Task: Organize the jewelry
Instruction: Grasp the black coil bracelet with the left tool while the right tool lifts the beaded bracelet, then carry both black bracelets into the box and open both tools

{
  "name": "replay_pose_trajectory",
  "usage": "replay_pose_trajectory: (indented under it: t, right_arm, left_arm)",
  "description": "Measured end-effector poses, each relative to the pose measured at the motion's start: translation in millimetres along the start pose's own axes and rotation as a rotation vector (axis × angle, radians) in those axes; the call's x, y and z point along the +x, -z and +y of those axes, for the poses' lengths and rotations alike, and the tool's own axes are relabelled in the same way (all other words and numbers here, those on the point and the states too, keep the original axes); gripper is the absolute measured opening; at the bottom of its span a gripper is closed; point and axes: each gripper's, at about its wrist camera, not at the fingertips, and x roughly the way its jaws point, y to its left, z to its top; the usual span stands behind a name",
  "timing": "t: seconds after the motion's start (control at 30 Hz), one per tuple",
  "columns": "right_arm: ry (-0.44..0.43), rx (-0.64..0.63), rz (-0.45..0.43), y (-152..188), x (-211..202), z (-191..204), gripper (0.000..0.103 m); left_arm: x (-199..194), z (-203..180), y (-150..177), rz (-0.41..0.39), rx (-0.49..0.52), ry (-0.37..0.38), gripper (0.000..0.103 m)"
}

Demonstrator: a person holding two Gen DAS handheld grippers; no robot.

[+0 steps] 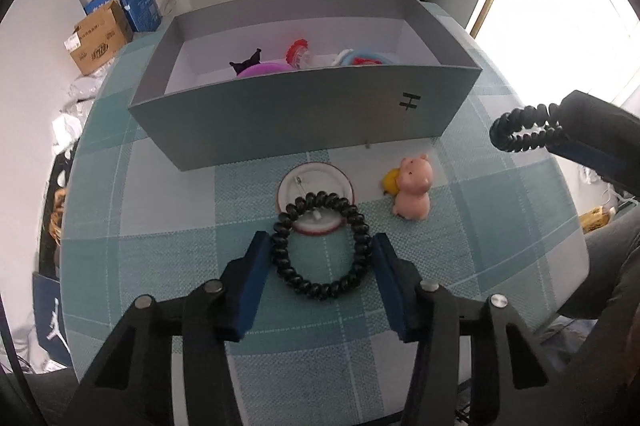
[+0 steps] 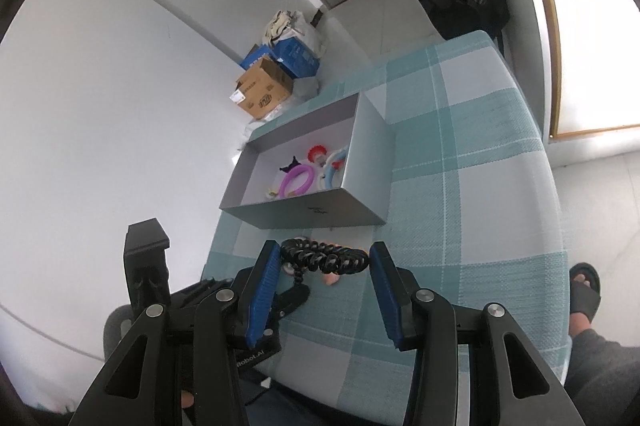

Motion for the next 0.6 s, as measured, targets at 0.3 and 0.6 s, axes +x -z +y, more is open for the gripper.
replay_pose_trajectory:
  t: [0.3,0.6]
  right_arm:
    - [-0.014,-0.018,-0.019,-2.6,-2.5,6.9,0.045]
    - [-0.036,-0.030,-0.038,-8.1,-1.0,15.5,0.045]
  left_arm:
    - [-2.7,32.2,-9.8,-0.005,-0.154,0.108,0.042]
    - [-29.3,50.7,-9.5,-0.077,-0.249,0.253,0.042]
